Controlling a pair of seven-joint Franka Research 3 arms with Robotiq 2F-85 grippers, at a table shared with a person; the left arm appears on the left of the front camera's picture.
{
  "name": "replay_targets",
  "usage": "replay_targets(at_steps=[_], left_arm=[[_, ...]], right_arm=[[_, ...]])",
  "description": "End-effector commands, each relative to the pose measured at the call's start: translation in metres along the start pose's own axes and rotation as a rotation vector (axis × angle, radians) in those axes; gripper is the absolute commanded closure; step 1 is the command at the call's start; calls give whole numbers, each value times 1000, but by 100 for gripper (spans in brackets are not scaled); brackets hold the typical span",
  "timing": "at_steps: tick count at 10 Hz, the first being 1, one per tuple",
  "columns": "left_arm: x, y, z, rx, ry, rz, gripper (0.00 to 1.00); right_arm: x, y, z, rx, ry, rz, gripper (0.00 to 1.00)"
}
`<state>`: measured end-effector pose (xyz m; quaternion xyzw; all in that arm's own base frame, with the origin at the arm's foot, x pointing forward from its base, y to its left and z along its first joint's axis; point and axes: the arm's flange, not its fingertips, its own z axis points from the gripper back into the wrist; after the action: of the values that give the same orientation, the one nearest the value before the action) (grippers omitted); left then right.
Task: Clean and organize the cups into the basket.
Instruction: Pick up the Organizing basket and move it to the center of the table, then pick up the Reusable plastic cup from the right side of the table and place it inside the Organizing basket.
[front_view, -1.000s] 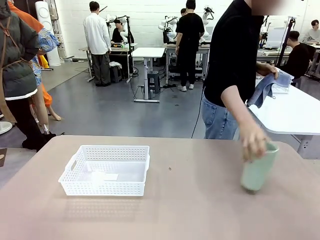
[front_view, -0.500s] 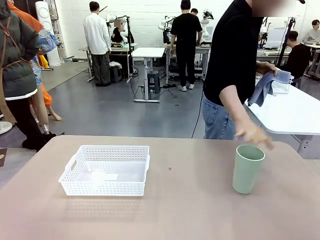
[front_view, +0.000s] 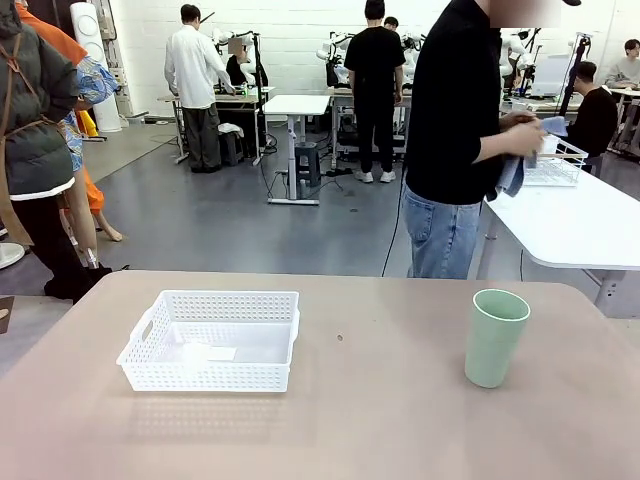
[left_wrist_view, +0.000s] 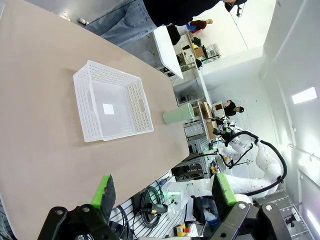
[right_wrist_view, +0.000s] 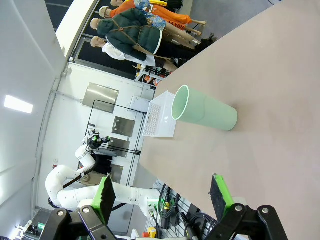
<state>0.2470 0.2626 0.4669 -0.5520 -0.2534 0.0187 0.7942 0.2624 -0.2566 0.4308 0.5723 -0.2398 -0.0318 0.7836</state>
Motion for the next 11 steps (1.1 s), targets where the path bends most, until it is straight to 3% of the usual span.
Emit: replay_targets(at_steps=[1, 11], left_arm=[[1, -1, 3, -18, -12, -22, 0], [1, -1, 3, -18, -12, -22, 0]], right_arm=[[-1, -1, 1, -11, 5, 3, 0], [-1, -1, 1, -11, 5, 3, 0]])
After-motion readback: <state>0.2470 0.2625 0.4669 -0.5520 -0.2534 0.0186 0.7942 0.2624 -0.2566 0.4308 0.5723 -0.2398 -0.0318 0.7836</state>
